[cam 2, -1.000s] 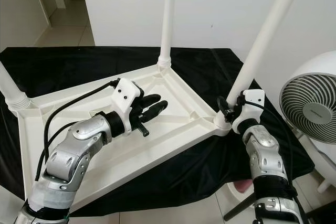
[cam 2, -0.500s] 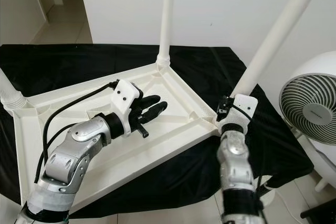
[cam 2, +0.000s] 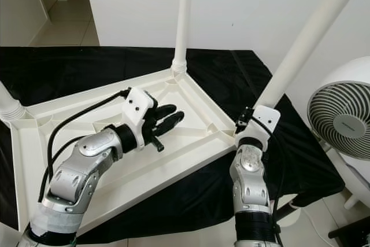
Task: Building children table
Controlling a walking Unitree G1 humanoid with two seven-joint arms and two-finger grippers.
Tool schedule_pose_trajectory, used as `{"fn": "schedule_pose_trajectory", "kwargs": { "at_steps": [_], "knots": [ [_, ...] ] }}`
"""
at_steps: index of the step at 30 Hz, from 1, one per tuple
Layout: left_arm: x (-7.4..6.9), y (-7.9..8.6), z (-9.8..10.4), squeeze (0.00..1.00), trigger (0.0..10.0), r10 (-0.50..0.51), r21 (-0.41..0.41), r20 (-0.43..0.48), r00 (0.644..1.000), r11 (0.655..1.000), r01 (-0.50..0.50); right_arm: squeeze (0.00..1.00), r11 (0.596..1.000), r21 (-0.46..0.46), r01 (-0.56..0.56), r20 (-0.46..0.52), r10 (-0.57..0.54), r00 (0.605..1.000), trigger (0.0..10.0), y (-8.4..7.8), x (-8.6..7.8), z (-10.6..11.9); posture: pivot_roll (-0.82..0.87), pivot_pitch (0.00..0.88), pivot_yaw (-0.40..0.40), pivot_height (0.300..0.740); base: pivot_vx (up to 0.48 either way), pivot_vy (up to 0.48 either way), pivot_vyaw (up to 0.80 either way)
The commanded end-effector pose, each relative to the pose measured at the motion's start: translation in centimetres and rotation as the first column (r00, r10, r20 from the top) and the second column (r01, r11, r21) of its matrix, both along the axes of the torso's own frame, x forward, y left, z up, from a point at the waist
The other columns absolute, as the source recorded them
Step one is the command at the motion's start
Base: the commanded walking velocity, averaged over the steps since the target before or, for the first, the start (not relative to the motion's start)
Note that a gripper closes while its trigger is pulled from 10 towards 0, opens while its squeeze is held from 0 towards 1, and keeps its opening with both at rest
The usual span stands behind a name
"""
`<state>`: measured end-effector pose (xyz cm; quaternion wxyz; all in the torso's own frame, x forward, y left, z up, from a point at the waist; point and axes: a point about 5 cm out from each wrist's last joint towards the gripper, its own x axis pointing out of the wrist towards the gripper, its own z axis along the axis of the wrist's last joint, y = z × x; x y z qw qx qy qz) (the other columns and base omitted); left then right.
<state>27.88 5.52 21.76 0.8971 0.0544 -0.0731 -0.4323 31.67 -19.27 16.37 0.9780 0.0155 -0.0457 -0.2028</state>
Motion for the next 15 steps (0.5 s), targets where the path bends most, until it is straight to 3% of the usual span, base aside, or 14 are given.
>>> {"fn": "schedule_pose_trajectory", "kwargs": {
  "at_steps": [1, 11, 14, 15],
  "knots": [
    [0.0, 0.0, 0.1, 0.0, 10.0, 0.059, -0.016, 0.004, 0.998, 0.998, -0.059, 0.0, 0.999, 0.043, 0.02, -0.209, -0.01, 0.978, 0.0, -0.6, -0.1, -3.1, 0.02, 0.054, -0.051, 0.74, 0.0, 0.0, 0.0],
    [0.0, 0.0, 0.1, 0.0, 10.0, 0.058, -0.016, 0.004, 0.998, 0.998, -0.058, 0.0, 0.997, 0.071, -0.019, -0.257, 0.037, 0.966, 0.0, -1.4, 0.6, -2.4, 0.02, 0.055, -0.05, 0.74, 0.0, 0.0, 0.0],
    [-0.1, 0.0, 0.1, 0.0, 10.0, 0.058, -0.016, 0.003, 0.998, 0.998, -0.057, 0.0, 0.993, 0.107, -0.042, -0.309, 0.073, 0.948, 0.0, -1.9, 0.6, -2.8, 0.02, 0.061, -0.049, 0.74, 0.0, 0.0, 0.0],
    [-0.1, 0.0, 0.1, 0.0, 10.0, 0.058, -0.015, 0.003, 0.998, 0.998, -0.058, 0.0, 0.992, 0.117, -0.042, -0.329, 0.079, 0.941, 5.4, -2.0, 0.5, -3.0, 0.02, 0.061, -0.049, 0.74, 0.0, 0.0, 0.0]
  ]
}}
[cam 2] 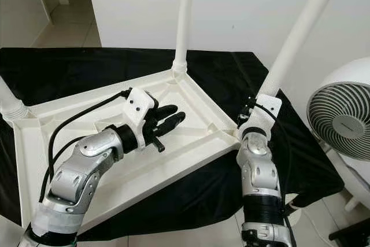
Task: Building children table
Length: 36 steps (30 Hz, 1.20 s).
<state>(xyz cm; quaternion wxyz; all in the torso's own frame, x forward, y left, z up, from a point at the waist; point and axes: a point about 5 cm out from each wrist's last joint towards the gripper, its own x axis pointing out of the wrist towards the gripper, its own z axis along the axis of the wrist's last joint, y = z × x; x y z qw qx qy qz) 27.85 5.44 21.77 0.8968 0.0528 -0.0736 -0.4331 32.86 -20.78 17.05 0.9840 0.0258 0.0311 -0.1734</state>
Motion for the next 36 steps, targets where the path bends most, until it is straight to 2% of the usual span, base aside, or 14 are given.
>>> {"fn": "schedule_pose_trajectory", "kwargs": {
  "at_steps": [1, 2, 8, 11, 14, 15, 18, 21, 22, 23, 28, 30, 36],
  "knots": [
    [0.0, 0.1, 0.1, 0.0, 10.0, 0.06, -0.012, 0.004, 0.998, 0.998, -0.06, 0.0, 0.999, 0.054, 0.006, -0.195, 0.005, 0.981, 5.4, -0.5, -0.7, -3.7, 0.02, 0.061, -0.049, 0.74, 0.0, 0.0, 0.0],
    [0.0, 0.1, 0.1, 0.0, 10.0, 0.06, -0.012, 0.004, 0.998, 0.998, -0.06, 0.0, 0.998, 0.056, 0.011, -0.211, 0.001, 0.977, 10.0, -0.7, -0.8, -4.0, 0.02, 0.064, -0.047, 0.74, 0.0, 0.0, 0.0],
    [0.0, 0.1, 0.1, 0.0, 10.0, 0.059, -0.012, 0.003, 0.998, 0.998, -0.058, 0.0, 0.998, 0.053, 0.022, -0.237, -0.009, 0.971, 10.0, -1.1, -1.1, -4.5, 0.02, 0.066, -0.043, 0.74, 0.0, 0.0, 0.0],
    [0.0, 0.1, 0.1, 0.0, 10.0, 0.056, -0.01, 0.003, 0.998, 0.998, -0.056, 0.0, 0.999, 0.049, 0.002, -0.207, 0.008, 0.978, 10.0, -1.0, -1.4, -4.4, 0.02, 0.067, -0.039, 0.74, 0.0, 0.0, 0.0],
    [0.0, 0.1, 0.1, 0.0, 10.0, 0.056, -0.01, 0.003, 0.998, 0.998, -0.056, 0.0, 0.998, 0.056, 0.03, -0.194, -0.019, 0.981, 10.0, -1.0, -1.5, -4.4, 0.02, 0.067, -0.039, 0.74, 0.0, 0.0, 0.0],
    [-0.1, 0.1, 0.1, 0.0, 10.0, 0.054, -0.009, 0.003, 0.999, 0.999, -0.054, 0.0, 0.994, 0.056, 0.093, -0.162, -0.083, 0.983, 10.0, -1.3, -1.7, -4.1, 0.02, 0.066, -0.037, 0.74, 0.0, 0.0, 0.0],
    [-0.1, 0.1, 0.1, 0.0, 10.0, 0.053, -0.009, 0.002, 0.999, 0.999, -0.053, 0.0, 0.988, 0.068, 0.14, -0.149, -0.129, 0.98, 10.0, -1.4, -1.8, -3.9, 0.02, 0.064, -0.038, 0.74, 0.0, 0.0, 0.0],
    [-0.1, 0.1, 0.1, 0.0, 10.0, 0.051, -0.01, 0.002, 0.999, 0.999, -0.051, 0.0, 0.958, 0.082, 0.276, -0.126, -0.265, 0.956, 10.0, -1.5, -2.2, -3.6, 0.02, 0.057, -0.042, 0.74, 0.0, 0.0, 0.0],
    [-0.1, 0.1, 0.1, 0.0, 10.0, 0.051, -0.01, 0.002, 0.999, 0.999, -0.051, 0.0, 0.958, 0.082, 0.276, -0.126, -0.265, 0.956, 10.0, -1.5, -2.2, -3.6, 0.02, 0.057, -0.042, 0.74, 0.0, 0.0, 0.0],
    [-0.1, 0.0, 0.1, 0.0, 10.0, 0.051, -0.012, 0.001, 0.999, 0.999, -0.051, 0.0, 0.945, 0.07, 0.321, -0.117, -0.312, 0.943, 10.0, -1.6, -2.4, -3.5, 0.02, 0.056, -0.042, 0.74, 0.0, 0.0, 0.0],
    [-0.2, -0.1, 0.1, 0.0, 10.0, 0.049, -0.013, 0.0, 0.999, 0.999, -0.049, 0.0, 0.936, 0.071, 0.344, -0.117, -0.335, 0.935, 10.0, -1.0, -2.4, -3.6, 0.03, 0.052, -0.045, 0.74, 0.0, 0.0, 0.0],
    [-0.3, -0.2, 0.1, 0.0, 10.0, 0.048, -0.016, 0.0, 0.999, 0.999, -0.048, 0.0, 0.912, 0.083, 0.402, -0.136, -0.39, 0.911, 10.0, -0.9, -2.2, -3.7, 0.03, 0.049, -0.048, 0.74, 0.0, 0.0, 0.0],
    [-0.3, -0.3, 0.0, 0.0, 10.0, 0.045, -0.017, -0.001, 0.999, 0.999, -0.045, 0.0, 0.877, 0.09, 0.472, -0.175, -0.453, 0.874, 10.0, -1.1, -1.7, -3.7, 0.03, 0.042, -0.049, 0.74, 0.0, 0.0, 0.0]
  ]
}}
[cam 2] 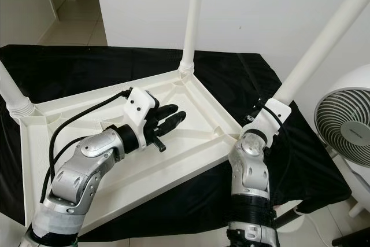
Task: Building children table
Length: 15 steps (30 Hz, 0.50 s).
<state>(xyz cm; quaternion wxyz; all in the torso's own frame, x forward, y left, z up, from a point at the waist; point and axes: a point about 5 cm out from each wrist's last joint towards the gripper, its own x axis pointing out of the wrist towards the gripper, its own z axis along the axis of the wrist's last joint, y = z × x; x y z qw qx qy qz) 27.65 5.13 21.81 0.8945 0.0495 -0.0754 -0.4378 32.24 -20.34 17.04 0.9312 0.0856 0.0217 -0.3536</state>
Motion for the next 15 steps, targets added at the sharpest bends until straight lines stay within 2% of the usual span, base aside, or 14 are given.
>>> {"fn": "schedule_pose_trajectory", "kwargs": {
  "at_steps": [1, 5, 8, 15],
  "knots": [
    [-0.1, 0.0, 0.0, 0.0, 10.0, 0.056, -0.011, -0.001, 0.998, 0.998, -0.056, 0.0, 0.994, 0.051, 0.1, -0.175, -0.09, 0.981, 10.0, -1.6, -1.1, -3.7, 0.03, 0.042, -0.049, 0.74, 0.0, 0.0, 0.0],
    [-0.1, -0.1, 0.0, 0.0, 10.0, 0.054, -0.013, -0.001, 0.999, 0.998, -0.054, 0.0, 0.986, 0.046, 0.16, -0.179, -0.149, 0.972, 10.0, -2.0, -0.8, -3.4, 0.03, 0.038, -0.05, 0.74, 0.0, 0.0, 0.0],
    [-0.2, -0.2, 0.0, 0.0, 10.0, 0.052, -0.016, 0.0, 0.999, 0.998, -0.052, 0.0, 0.958, -0.002, 0.286, -0.17, -0.282, 0.944, 10.0, -2.8, -0.9, -2.9, 0.03, 0.038, -0.051, 0.74, 0.0, 0.0, 0.0],
    [-0.2, -0.2, 0.0, 0.0, 10.0, 0.054, -0.018, -0.002, 0.999, 0.998, -0.054, 0.0, 0.952, -0.017, 0.307, -0.16, -0.306, 0.939, 10.0, -2.5, -0.7, -2.8, 0.03, 0.045, -0.052, 0.74, 0.0, 0.0, 0.0]
  ]
}}
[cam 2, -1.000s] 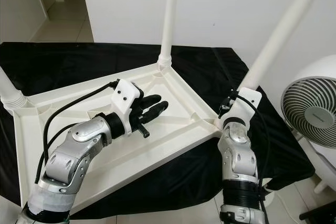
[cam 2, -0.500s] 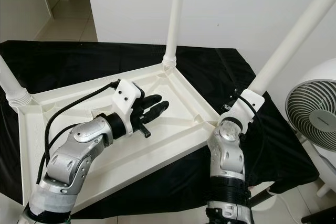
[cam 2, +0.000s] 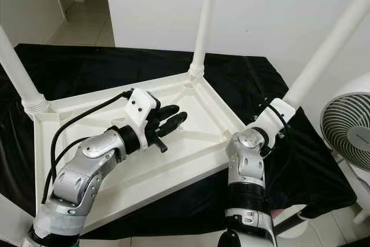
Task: Building children table
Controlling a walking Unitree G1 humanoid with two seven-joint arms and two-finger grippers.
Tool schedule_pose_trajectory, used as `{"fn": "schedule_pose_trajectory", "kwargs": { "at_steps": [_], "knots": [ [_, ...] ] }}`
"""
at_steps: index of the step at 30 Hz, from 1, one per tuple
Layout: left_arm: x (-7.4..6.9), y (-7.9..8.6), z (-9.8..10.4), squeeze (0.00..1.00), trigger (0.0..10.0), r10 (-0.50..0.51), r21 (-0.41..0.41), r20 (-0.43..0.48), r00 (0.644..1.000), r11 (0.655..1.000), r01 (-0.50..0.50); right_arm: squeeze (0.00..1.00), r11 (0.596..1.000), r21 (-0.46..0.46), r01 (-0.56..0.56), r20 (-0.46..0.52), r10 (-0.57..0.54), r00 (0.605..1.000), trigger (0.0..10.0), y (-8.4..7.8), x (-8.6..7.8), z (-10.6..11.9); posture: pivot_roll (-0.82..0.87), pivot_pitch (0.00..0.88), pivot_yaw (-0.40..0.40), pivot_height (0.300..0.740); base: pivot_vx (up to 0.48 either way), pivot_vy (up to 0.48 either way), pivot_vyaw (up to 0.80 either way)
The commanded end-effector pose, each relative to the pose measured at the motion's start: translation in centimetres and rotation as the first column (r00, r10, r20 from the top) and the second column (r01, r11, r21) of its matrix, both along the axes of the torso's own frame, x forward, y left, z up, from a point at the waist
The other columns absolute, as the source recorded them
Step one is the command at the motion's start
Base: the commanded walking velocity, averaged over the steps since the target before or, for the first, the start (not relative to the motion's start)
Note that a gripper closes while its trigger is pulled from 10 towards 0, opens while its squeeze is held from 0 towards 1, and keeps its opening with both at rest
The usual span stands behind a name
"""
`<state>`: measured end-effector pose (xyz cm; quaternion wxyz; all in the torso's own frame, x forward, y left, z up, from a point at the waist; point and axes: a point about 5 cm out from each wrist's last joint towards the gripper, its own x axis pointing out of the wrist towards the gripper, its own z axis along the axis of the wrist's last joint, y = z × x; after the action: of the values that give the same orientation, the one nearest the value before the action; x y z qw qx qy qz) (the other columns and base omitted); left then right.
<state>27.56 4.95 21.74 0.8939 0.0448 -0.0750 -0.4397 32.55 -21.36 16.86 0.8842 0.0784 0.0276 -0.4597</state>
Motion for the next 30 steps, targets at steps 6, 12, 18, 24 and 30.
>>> {"fn": "schedule_pose_trajectory", "kwargs": {
  "at_steps": [6, 12, 18, 24, 30],
  "knots": [
    [-0.09, 0.12, 0.05, 0.0, 10.0, 0.066, -0.012, 0.0, 0.998, 0.998, -0.066, 0.0, 0.997, 0.016, 0.07, -0.12, -0.068, 0.99, 10.0, -1.36, -0.68, -2.7, 0.03, 0.05, -0.055, 0.74, 0.0, 0.0, 0.0],
    [-0.01, 0.12, 0.06, 0.0, 10.0, 0.067, -0.013, 0.0, 0.998, 0.998, -0.067, 0.0, 0.998, 0.015, 0.066, -0.103, -0.064, 0.993, 10.0, -1.3, -0.44, -2.52, 0.03, 0.049, -0.053, 0.74, 0.0, 0.0, 0.0],
    [-0.03, 0.03, 0.13, 0.0, 10.0, 0.063, -0.015, 0.002, 0.998, 0.998, -0.063, 0.0, 0.998, 0.013, 0.055, -0.076, -0.054, 0.996, 10.0, -1.39, -0.32, -2.38, 0.03, 0.049, -0.052, 0.74, 0.0, 0.0, 0.0],
    [-0.09, 0.0, 0.14, 0.0, 10.0, 0.061, -0.016, 0.002, 0.998, 0.998, -0.061, 0.28, 0.999, 0.005, 0.034, -0.076, -0.034, 0.997, 10.0, -1.28, -0.23, -2.54, 0.03, 0.048, -0.052, 0.74, 0.0, 0.0, 0.0],
    [-0.09, -0.05, 0.12, 0.0, 10.0, 0.06, -0.017, 0.0, 0.998, 0.998, -0.06, 1.0, 1.0, 0.006, 0.02, -0.069, -0.019, 0.997, 10.0, -1.13, -0.12, -2.58, 0.03, 0.049, -0.052, 0.74, 0.0, 0.0, 0.0]
  ]
}}
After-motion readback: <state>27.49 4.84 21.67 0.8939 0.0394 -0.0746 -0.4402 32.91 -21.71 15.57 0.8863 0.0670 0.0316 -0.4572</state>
